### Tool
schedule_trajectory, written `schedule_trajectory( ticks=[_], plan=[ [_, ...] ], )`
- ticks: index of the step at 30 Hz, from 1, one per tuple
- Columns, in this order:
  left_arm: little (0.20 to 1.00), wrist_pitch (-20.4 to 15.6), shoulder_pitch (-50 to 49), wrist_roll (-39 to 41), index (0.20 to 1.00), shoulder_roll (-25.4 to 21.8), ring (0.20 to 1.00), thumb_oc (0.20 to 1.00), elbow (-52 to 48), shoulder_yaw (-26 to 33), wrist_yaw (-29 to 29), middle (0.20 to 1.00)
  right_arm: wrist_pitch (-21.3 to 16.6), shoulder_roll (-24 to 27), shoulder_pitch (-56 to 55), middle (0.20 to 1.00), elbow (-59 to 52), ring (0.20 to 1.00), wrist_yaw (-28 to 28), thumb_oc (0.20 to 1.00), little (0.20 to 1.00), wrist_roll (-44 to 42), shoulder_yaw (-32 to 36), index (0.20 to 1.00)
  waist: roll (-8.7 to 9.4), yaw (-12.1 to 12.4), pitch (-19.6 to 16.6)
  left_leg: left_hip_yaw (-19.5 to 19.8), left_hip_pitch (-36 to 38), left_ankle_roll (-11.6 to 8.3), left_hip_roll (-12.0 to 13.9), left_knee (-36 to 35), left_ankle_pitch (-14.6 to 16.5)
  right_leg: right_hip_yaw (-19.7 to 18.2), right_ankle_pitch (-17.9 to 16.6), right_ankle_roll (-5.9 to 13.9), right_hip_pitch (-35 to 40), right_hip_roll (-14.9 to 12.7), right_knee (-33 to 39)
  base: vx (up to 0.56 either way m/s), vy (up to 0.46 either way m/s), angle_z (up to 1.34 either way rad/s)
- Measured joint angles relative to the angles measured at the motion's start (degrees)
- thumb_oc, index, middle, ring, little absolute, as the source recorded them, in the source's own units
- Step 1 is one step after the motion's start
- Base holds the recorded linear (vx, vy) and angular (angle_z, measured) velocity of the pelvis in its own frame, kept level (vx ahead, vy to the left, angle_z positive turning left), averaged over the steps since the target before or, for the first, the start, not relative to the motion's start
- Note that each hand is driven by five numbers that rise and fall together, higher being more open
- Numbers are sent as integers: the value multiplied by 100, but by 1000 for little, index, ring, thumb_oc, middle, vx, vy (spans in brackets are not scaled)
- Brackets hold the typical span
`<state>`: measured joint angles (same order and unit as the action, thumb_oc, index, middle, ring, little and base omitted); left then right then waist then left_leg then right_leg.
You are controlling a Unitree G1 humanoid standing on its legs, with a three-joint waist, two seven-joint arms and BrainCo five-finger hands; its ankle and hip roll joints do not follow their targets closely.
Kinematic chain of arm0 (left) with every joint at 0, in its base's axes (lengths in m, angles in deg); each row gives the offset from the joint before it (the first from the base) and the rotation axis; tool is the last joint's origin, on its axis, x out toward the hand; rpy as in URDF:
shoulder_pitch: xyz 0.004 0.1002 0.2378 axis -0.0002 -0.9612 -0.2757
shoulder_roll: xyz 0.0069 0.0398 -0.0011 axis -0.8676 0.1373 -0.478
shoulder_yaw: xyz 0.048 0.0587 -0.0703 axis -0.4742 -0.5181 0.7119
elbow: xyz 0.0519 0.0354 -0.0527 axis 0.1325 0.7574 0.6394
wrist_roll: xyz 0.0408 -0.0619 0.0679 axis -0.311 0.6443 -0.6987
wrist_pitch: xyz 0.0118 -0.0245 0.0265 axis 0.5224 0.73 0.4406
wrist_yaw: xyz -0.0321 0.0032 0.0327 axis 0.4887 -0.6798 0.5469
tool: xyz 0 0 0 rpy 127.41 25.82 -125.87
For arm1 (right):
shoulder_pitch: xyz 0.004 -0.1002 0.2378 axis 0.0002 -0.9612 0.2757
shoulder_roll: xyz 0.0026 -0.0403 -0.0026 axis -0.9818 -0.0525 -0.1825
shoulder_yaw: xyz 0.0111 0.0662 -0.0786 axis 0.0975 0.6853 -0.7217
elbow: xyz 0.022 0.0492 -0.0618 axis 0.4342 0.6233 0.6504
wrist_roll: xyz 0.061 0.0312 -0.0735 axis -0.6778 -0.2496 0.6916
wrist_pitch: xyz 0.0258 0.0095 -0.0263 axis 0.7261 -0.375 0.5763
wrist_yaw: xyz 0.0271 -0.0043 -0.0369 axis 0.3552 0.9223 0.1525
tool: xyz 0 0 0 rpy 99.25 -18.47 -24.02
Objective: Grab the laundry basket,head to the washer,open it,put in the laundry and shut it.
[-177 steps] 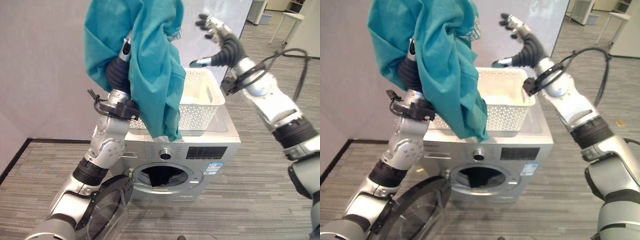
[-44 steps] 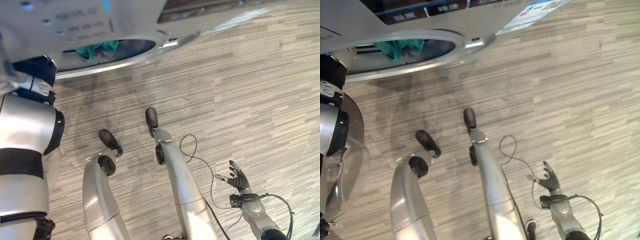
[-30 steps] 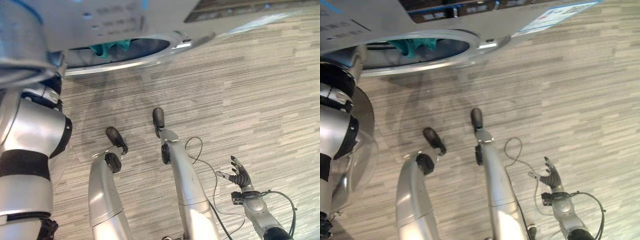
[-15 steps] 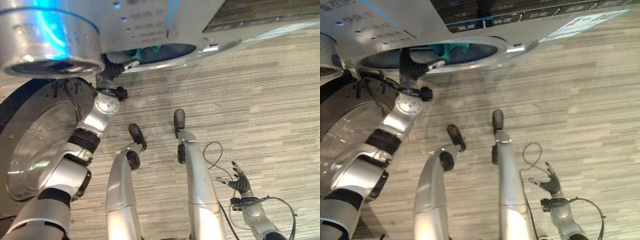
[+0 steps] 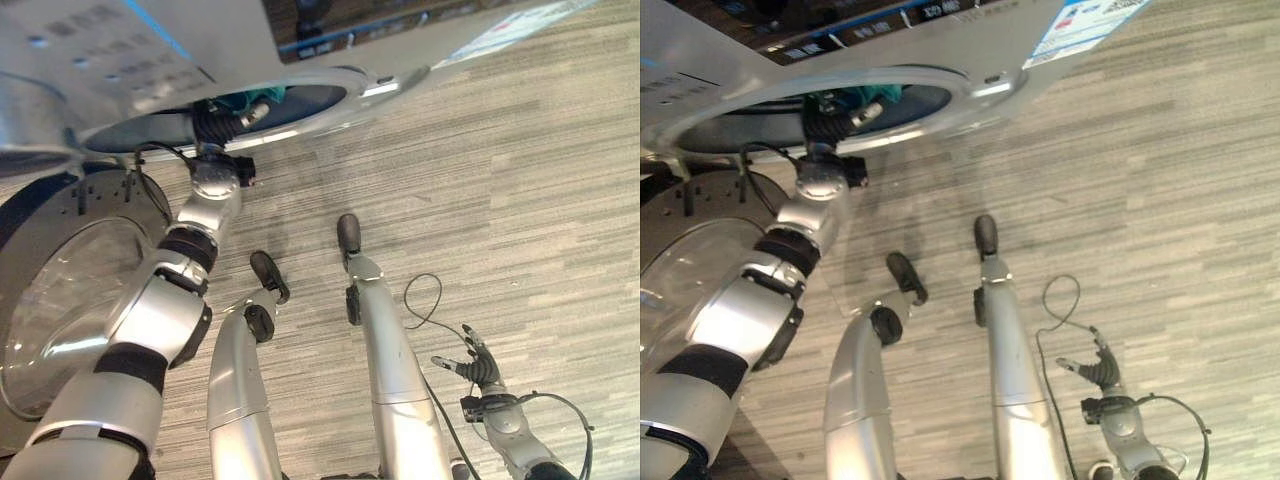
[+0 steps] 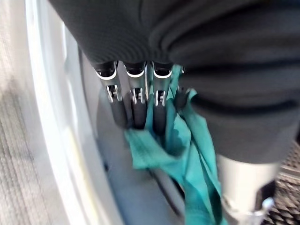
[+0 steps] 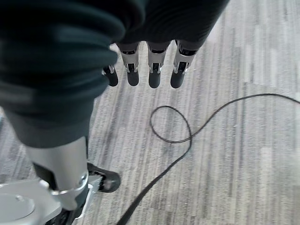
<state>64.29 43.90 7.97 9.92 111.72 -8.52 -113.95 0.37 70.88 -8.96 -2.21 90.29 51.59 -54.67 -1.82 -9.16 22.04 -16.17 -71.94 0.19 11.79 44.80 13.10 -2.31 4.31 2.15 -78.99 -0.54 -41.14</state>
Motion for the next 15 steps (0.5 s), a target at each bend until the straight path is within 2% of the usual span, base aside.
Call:
schedule_trajectory(
  ticks=[5,6,11,15],
  plan=[
    [1000,231,387,-22,1000,-318,1000,1000,692,398,87,1000,-3,45,83,1000,25,1000,-87,1000,1000,-145,-228,1000,58,-207,-33,20,-85,-8,95,11,-2,27,-91,-5,12,87,182,19,-14,-10],
    [1000,411,555,-25,1000,-379,1000,1000,902,478,31,1000,-9,41,93,1000,5,1000,-137,1000,1000,-148,-317,1000,110,-285,-77,75,-159,-11,141,58,0,78,-126,2,11,122,254,10,8,-11],
    [1000,708,738,16,1000,-613,1000,1000,1005,400,30,1000,-5,140,81,1000,-55,1000,-244,1000,1000,-232,-355,1000,416,-400,-319,135,-338,-39,254,113,19,125,-249,9,-26,224,488,21,25,-9],
    [1000,711,837,191,1000,-665,1000,1000,919,187,16,1000,-9,181,31,1000,-97,1000,-257,1000,1000,-321,-154,1000,477,-415,-374,144,-501,-41,259,162,22,135,-304,52,-115,212,592,15,12,-4]
  ],
)
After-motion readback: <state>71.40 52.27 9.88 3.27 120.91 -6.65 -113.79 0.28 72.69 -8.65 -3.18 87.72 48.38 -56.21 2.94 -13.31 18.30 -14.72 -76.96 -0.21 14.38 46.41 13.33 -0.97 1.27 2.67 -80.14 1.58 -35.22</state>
